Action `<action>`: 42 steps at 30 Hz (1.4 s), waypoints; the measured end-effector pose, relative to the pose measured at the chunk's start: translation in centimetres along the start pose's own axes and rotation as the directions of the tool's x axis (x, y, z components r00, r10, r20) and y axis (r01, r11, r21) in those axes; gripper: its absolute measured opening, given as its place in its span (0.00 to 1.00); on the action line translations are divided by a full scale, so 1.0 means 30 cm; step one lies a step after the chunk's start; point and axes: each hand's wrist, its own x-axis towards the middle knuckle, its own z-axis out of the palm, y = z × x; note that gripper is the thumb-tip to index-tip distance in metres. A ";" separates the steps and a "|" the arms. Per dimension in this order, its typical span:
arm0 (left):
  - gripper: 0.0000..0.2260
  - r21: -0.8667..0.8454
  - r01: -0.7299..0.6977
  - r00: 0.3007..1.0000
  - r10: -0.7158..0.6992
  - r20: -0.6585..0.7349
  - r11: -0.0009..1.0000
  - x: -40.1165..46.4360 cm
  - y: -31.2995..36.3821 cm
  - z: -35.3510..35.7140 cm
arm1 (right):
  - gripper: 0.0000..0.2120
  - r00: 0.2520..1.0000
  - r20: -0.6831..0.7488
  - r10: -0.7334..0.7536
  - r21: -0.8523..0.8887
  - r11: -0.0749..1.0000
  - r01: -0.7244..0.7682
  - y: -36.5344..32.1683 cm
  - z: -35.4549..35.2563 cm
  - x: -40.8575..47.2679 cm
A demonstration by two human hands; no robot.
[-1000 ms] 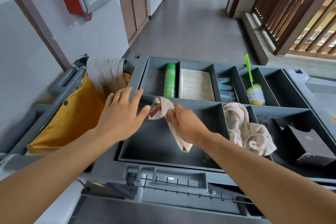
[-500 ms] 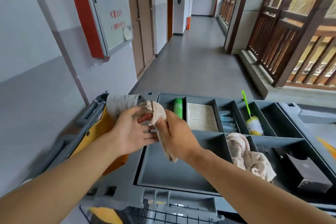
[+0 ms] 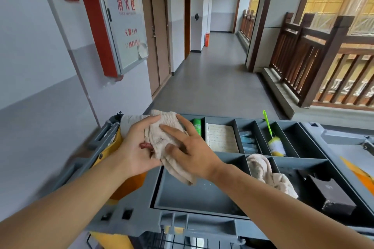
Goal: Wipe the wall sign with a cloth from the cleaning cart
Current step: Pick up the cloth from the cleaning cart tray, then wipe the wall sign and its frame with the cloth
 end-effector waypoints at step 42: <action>0.24 0.781 0.420 -0.518 0.829 -0.211 0.461 -2.380 -0.017 0.293 | 0.24 0.774 0.007 -0.633 0.897 0.347 0.275 -2.018 0.476 -0.115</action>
